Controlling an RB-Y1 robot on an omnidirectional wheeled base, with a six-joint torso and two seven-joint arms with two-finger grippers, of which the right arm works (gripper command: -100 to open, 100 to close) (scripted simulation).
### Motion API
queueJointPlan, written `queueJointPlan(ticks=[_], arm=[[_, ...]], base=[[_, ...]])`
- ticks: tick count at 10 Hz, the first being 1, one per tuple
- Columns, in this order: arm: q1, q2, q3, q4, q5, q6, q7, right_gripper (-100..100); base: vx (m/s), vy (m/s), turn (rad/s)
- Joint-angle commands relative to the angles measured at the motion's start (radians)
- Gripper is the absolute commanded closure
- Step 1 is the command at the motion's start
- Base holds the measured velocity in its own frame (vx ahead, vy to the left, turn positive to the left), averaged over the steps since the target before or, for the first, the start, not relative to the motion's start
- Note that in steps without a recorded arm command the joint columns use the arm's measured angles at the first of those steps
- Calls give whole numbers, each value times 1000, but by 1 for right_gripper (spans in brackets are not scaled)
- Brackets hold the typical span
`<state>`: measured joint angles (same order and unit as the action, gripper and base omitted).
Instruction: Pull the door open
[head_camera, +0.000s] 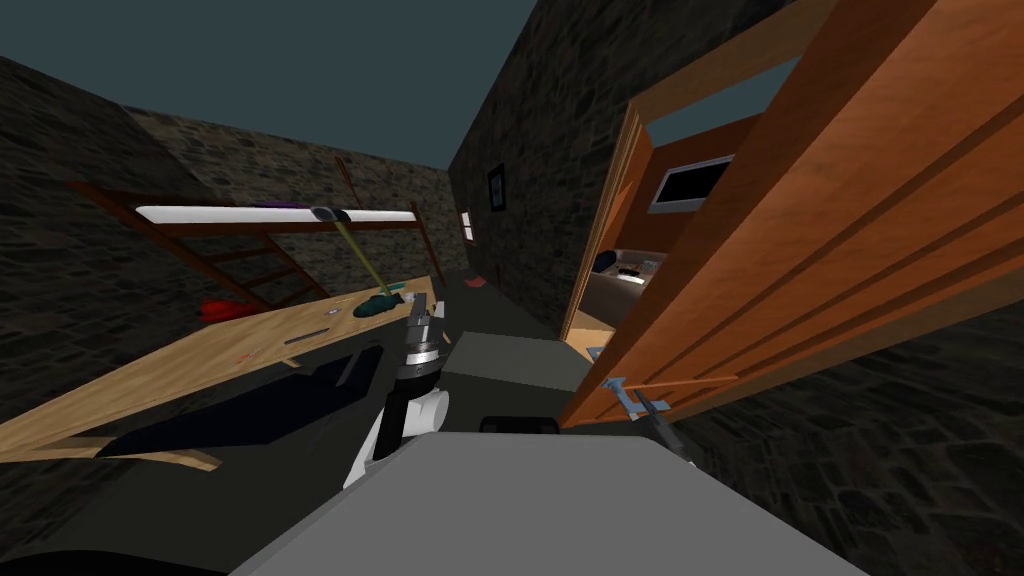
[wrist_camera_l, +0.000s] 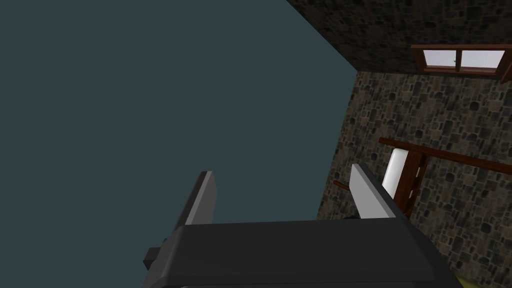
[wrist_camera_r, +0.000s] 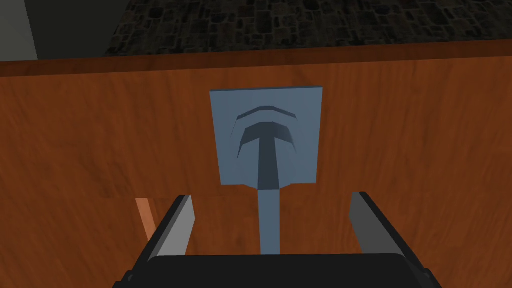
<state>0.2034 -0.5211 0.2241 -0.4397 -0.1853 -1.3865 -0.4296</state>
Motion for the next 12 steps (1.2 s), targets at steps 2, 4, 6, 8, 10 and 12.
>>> queueJointPlan(ticks=[2, 4, 6, 8, 10, 12], arm=[[-1, 0, 0, 2, 0, -2, 0, 100], [-1, 0, 0, 2, 0, -2, 0, 100], [-1, 0, 0, 2, 0, -2, 0, 100], [-7, 4, 12, -8, 35, -18, -3, 100], [-12, 7, 23, -17, 68, -35, -6, 100], [-16, 10, 33, -25, 98, -50, -8, 100]], base=[[-3, 1, 3], [0, 0, 0], [0, 0, 0], [-45, 15, -173], [-59, 18, -135], [-63, 12, -119]])
